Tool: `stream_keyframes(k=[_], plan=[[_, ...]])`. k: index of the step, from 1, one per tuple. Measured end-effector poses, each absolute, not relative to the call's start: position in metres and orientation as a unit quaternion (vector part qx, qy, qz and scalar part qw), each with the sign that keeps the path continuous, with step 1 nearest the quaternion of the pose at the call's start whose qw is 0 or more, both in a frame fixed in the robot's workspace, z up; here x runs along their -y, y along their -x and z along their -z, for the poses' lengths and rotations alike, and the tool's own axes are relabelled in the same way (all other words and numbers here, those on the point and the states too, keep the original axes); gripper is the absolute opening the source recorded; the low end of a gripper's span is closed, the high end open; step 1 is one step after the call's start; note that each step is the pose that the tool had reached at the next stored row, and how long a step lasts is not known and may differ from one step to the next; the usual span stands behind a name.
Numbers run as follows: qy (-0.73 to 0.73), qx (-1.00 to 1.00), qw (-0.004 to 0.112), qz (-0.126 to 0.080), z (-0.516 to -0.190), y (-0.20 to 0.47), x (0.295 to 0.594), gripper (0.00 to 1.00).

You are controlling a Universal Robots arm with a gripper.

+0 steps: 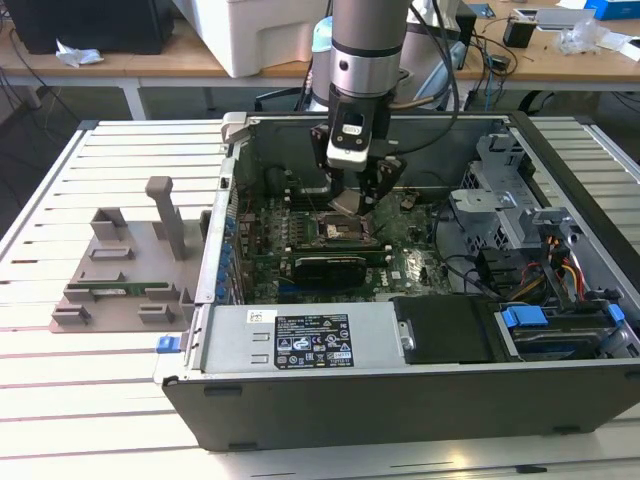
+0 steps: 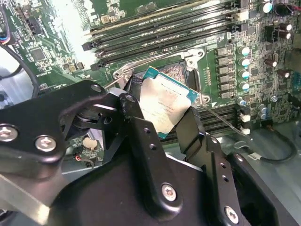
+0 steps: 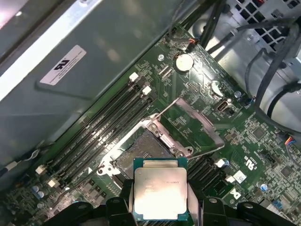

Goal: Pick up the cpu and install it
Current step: 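Place the cpu into insertion slot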

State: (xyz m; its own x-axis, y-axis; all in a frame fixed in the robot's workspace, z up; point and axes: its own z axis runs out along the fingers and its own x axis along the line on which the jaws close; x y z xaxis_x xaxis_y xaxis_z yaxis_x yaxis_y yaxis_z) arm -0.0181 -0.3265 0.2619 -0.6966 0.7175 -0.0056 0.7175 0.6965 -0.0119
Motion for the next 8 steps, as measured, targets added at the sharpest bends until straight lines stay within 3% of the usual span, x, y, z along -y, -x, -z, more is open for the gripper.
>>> stream_keyframes(k=[8], plan=[[-0.429, -0.903, 0.0, 0.007, -0.2618, 0.0181, 0.3265, 0.54]])
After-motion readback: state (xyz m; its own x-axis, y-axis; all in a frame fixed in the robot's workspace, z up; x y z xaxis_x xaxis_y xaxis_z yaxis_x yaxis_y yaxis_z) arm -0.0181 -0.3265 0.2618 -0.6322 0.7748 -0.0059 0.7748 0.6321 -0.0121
